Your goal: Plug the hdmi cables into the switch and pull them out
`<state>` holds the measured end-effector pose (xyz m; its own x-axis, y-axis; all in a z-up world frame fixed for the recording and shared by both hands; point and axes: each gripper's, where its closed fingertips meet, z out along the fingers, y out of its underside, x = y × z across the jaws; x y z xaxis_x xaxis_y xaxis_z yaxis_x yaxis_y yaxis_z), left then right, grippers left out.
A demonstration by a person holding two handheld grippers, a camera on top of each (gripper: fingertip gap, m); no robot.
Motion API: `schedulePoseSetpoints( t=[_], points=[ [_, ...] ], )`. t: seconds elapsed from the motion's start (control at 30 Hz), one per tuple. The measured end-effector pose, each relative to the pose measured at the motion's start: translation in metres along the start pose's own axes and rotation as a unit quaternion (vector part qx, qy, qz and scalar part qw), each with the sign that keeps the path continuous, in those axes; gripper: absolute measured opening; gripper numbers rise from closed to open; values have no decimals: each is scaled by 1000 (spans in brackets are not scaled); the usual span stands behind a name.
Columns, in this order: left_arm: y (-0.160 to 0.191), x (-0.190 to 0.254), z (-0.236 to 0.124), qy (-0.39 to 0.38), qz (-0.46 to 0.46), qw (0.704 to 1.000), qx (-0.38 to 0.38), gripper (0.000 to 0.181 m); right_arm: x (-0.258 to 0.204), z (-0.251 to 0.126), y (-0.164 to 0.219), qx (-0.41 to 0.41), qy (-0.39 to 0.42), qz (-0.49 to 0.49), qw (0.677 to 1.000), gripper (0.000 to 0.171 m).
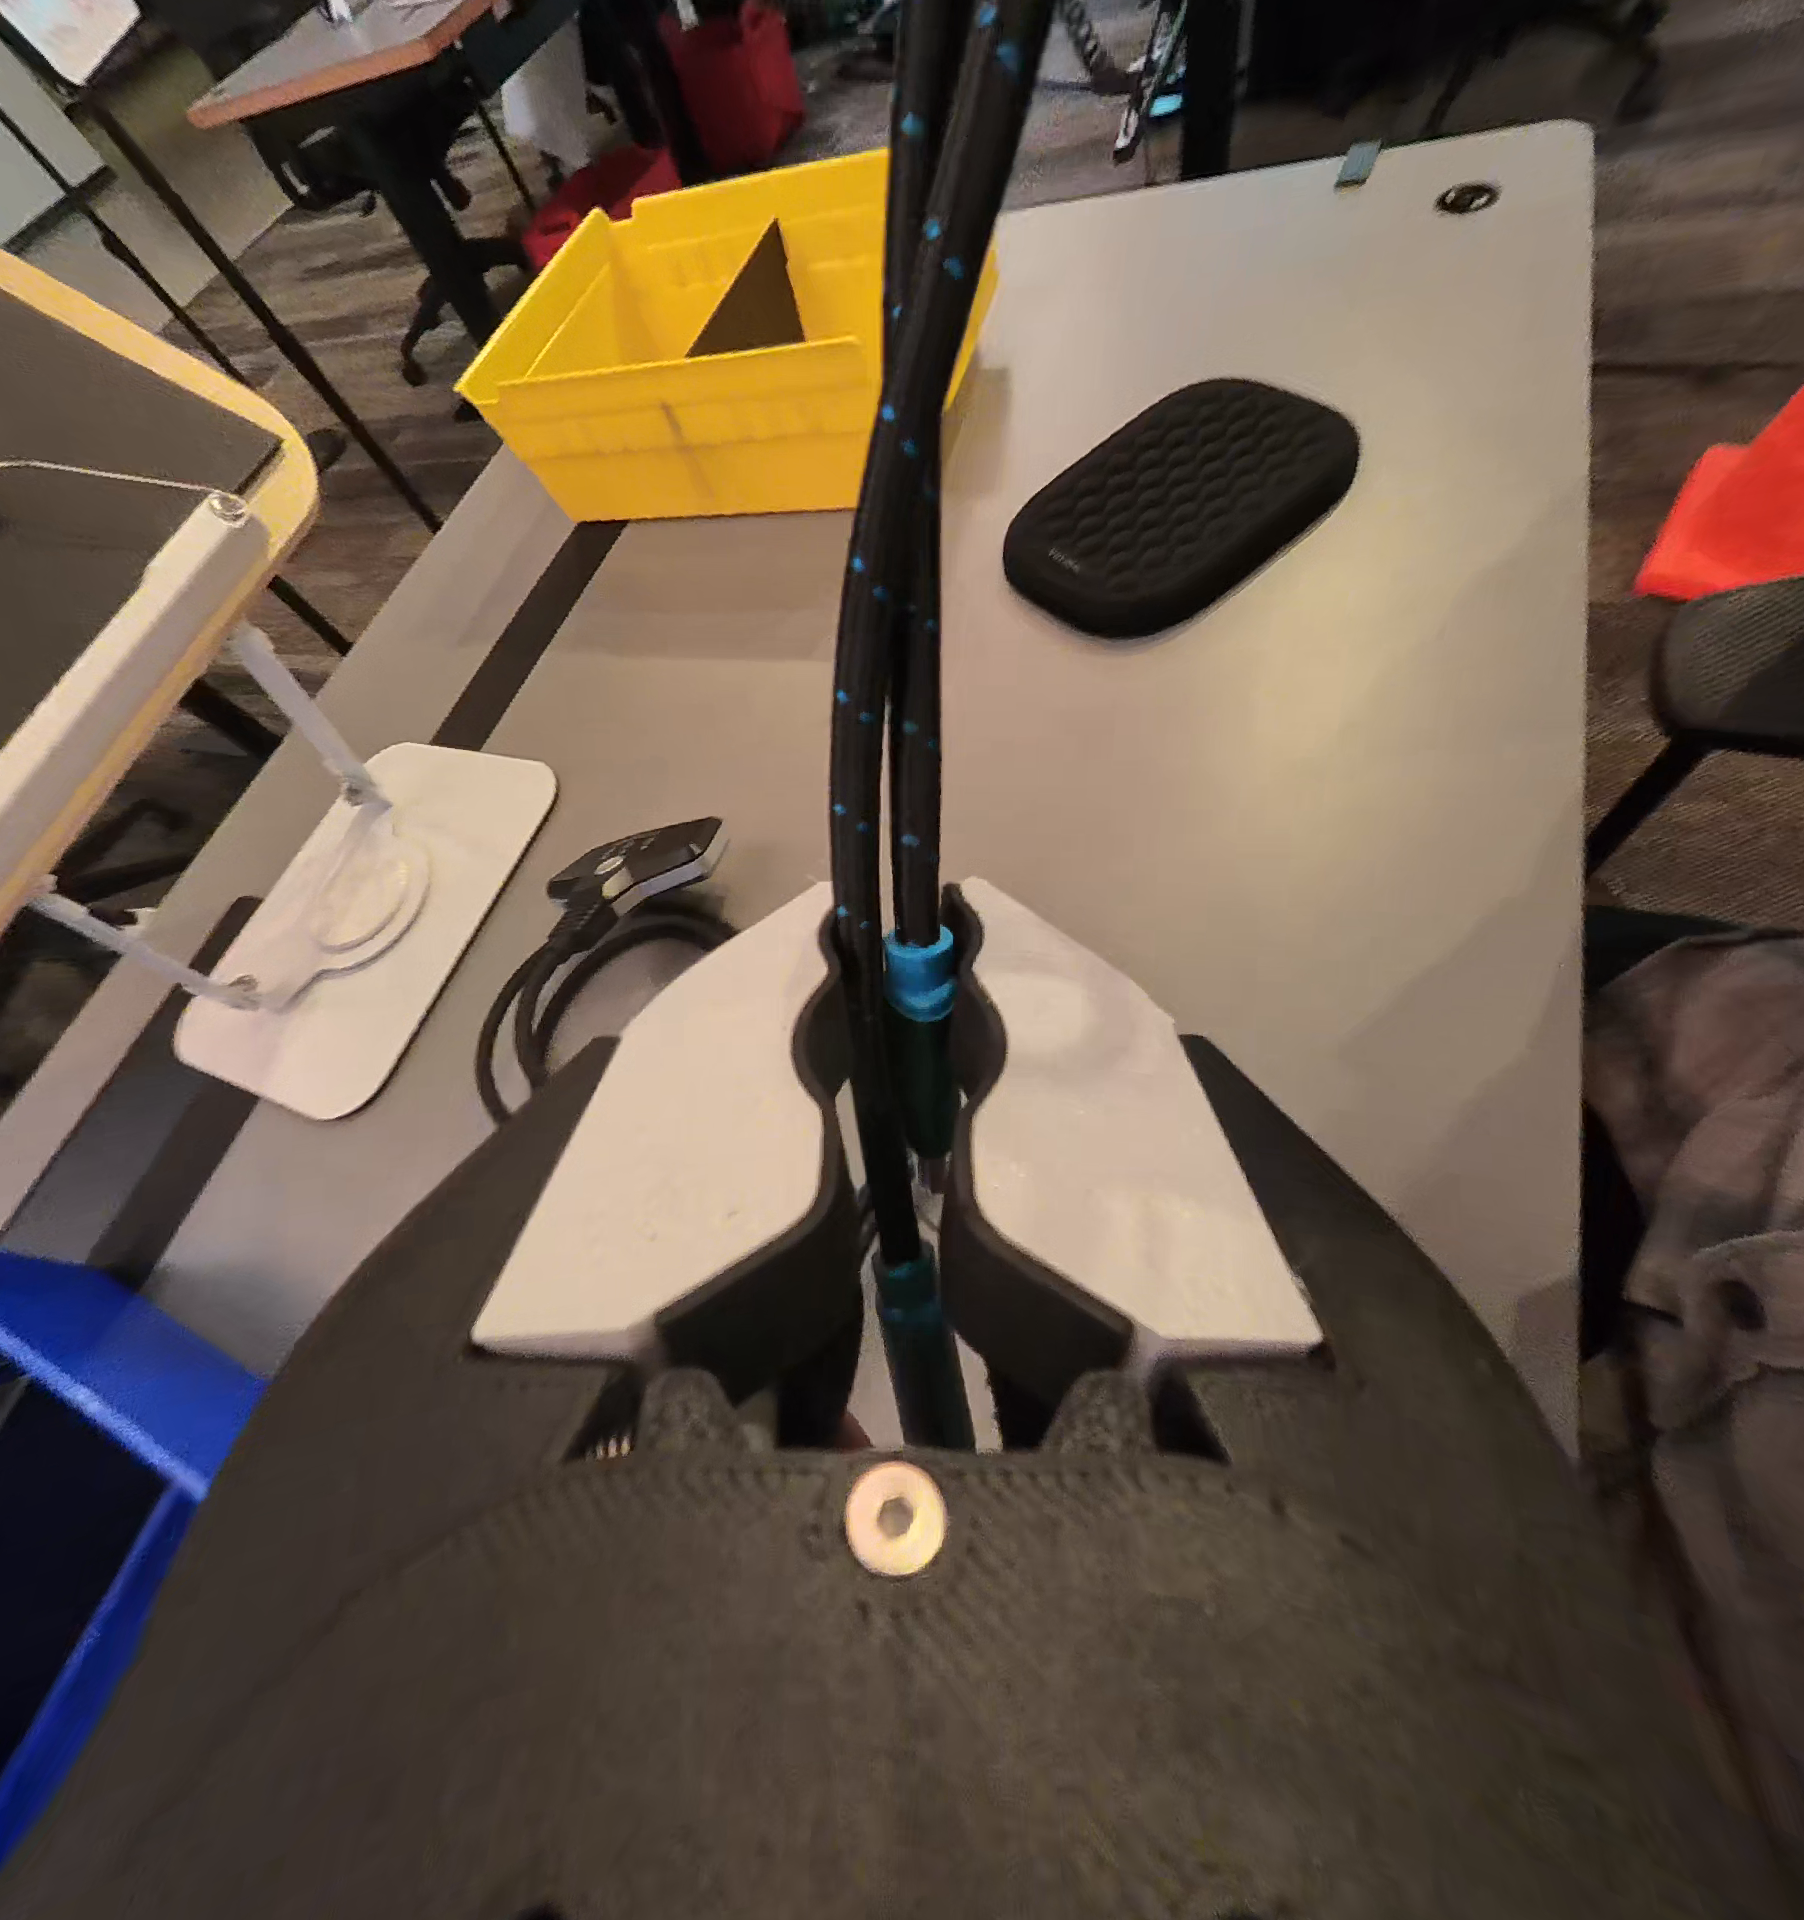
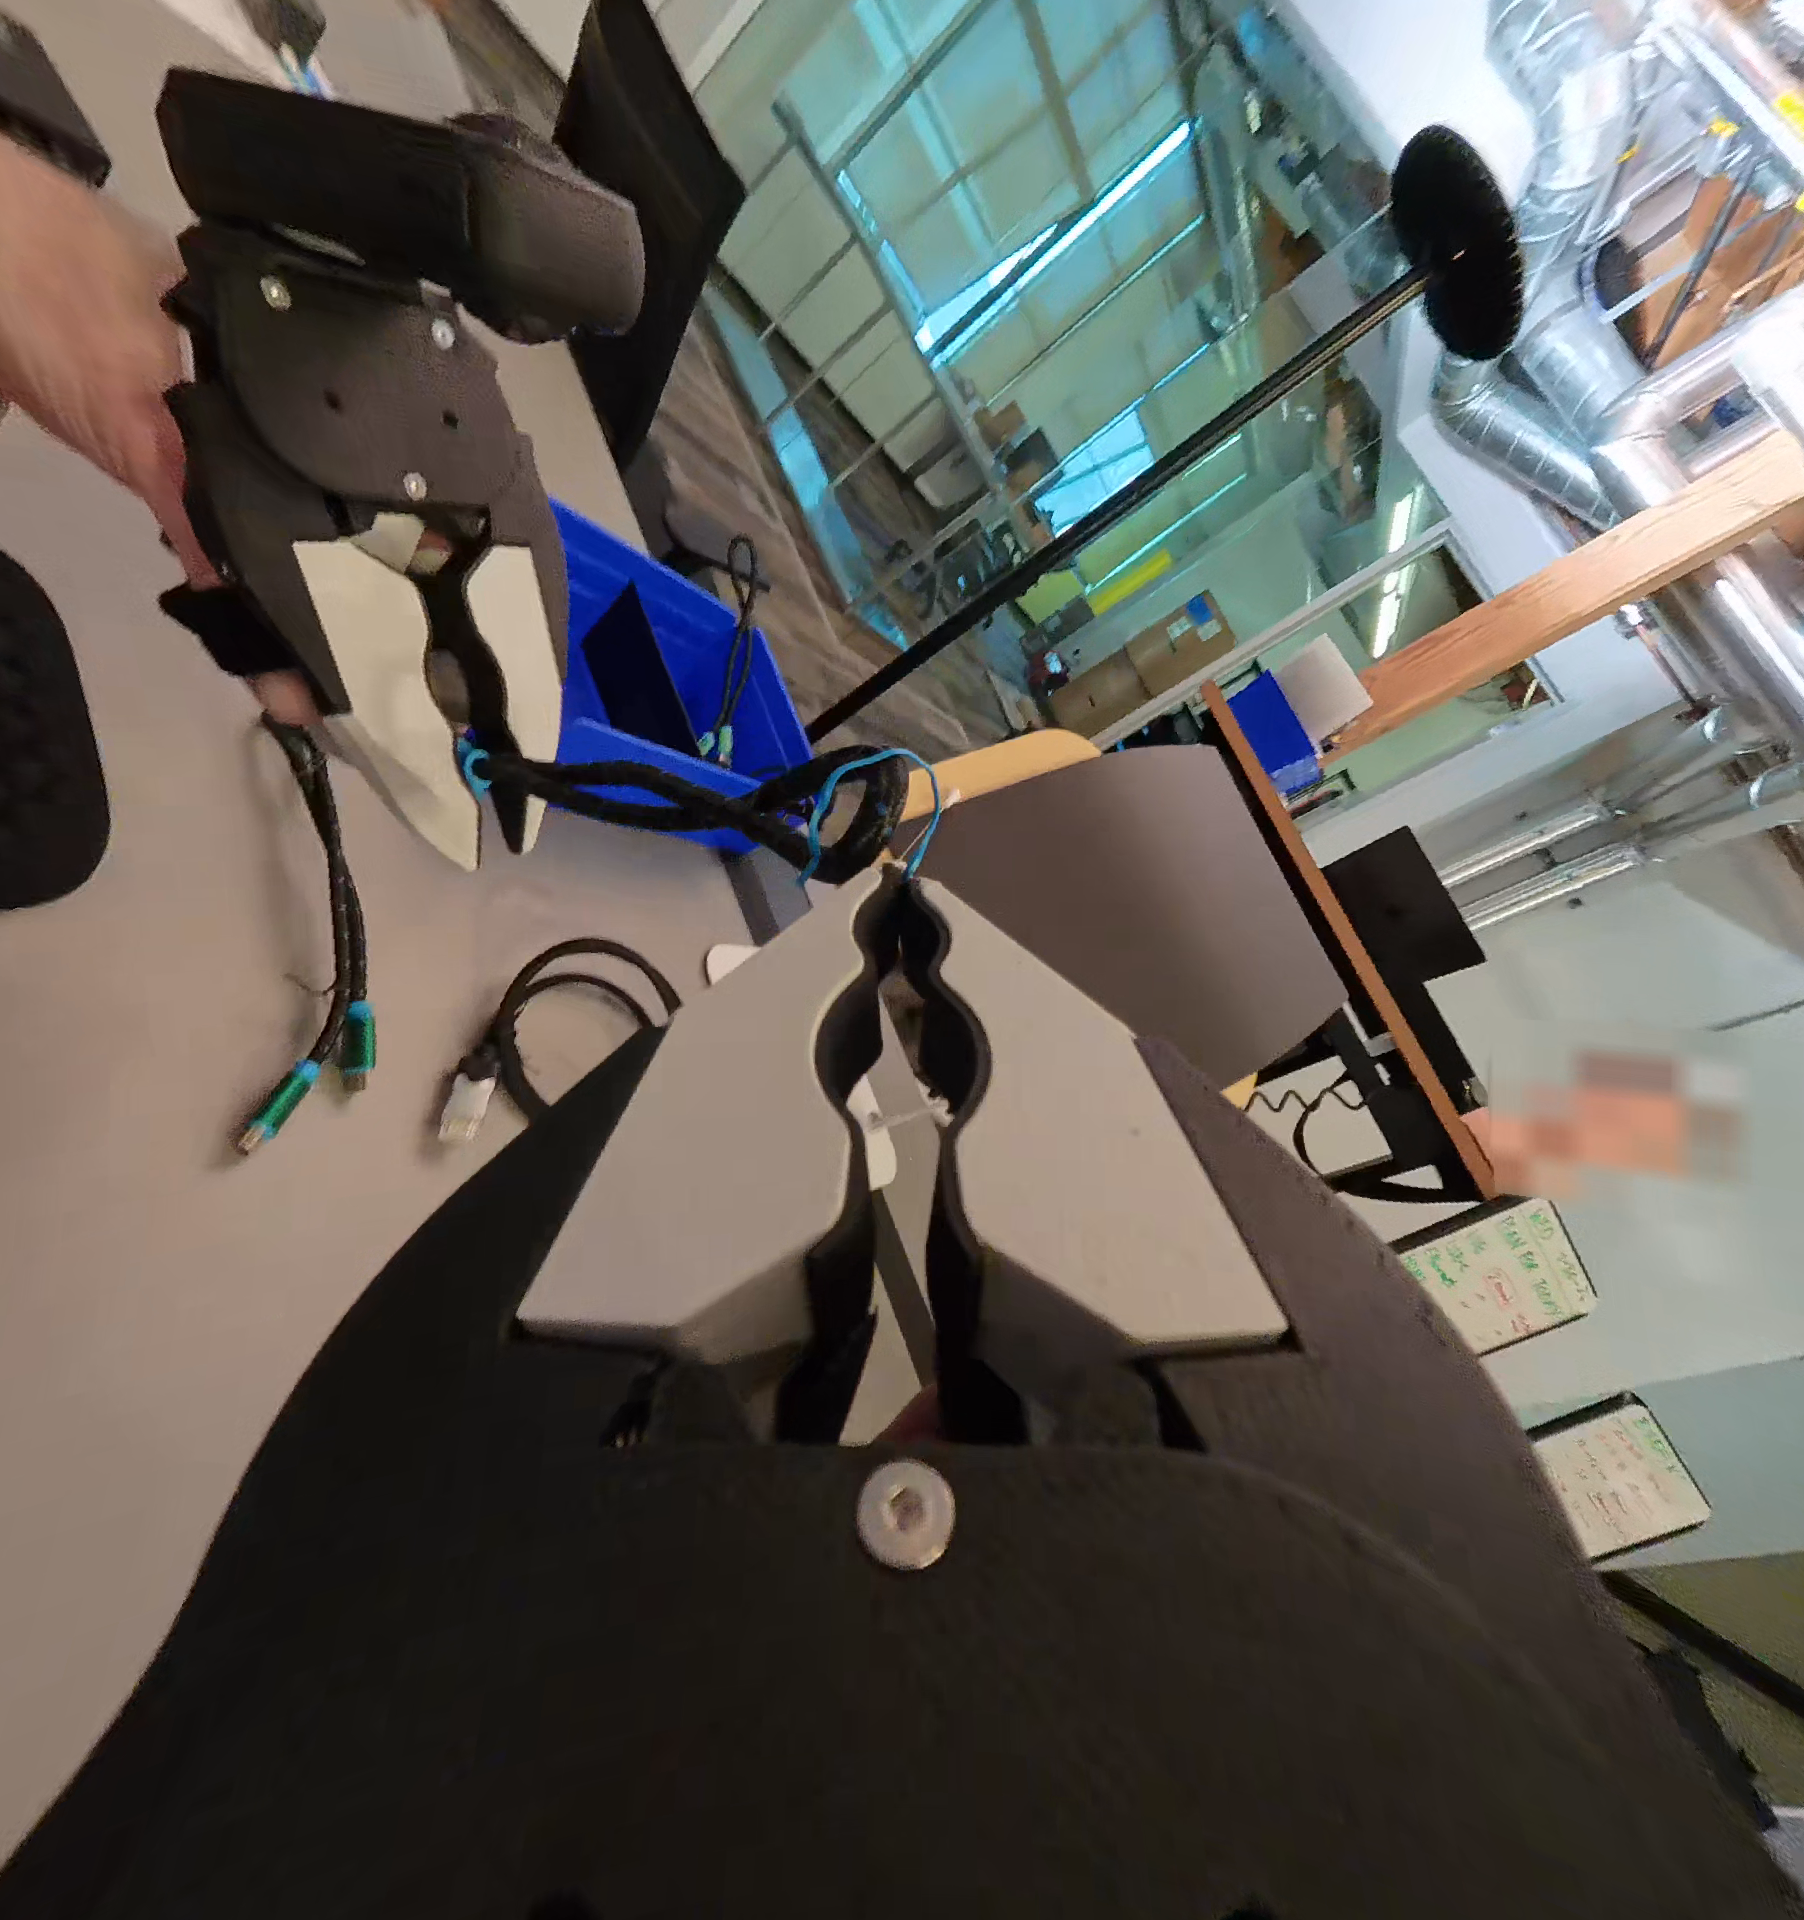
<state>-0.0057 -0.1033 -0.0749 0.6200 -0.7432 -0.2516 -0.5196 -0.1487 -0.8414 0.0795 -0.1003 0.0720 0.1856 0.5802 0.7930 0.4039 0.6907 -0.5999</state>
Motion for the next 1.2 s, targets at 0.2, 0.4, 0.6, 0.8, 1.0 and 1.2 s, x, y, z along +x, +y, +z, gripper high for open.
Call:
schedulePoseSetpoints(
  t=[0.2,0.4,0.6,0.8,1.0,1.2],
  points=[
    [8,-16,-5,-81,69,993,-53,14,-9,5,7,-61,-54,-15,997,0],
    [8,-19,-7,-91,63,992,-60,14,-24,11,12,-68,-88,-29,993,0],
    [-1,-8,-5,-33,11,999,-13,14,-32,15,12,-53,-84,-46,994,0],
    [-2,-5,0,-29,11,999,-10,14,-41,29,12,-25,-82,-28,996,0],
    [-8,-7,-3,-47,26,999,3,14,-54,47,15,-3,-98,-6,995,0],
    [-19,-10,-9,-68,45,996,26,14,-67,62,8,40,-122,29,991,0]
  ],
)
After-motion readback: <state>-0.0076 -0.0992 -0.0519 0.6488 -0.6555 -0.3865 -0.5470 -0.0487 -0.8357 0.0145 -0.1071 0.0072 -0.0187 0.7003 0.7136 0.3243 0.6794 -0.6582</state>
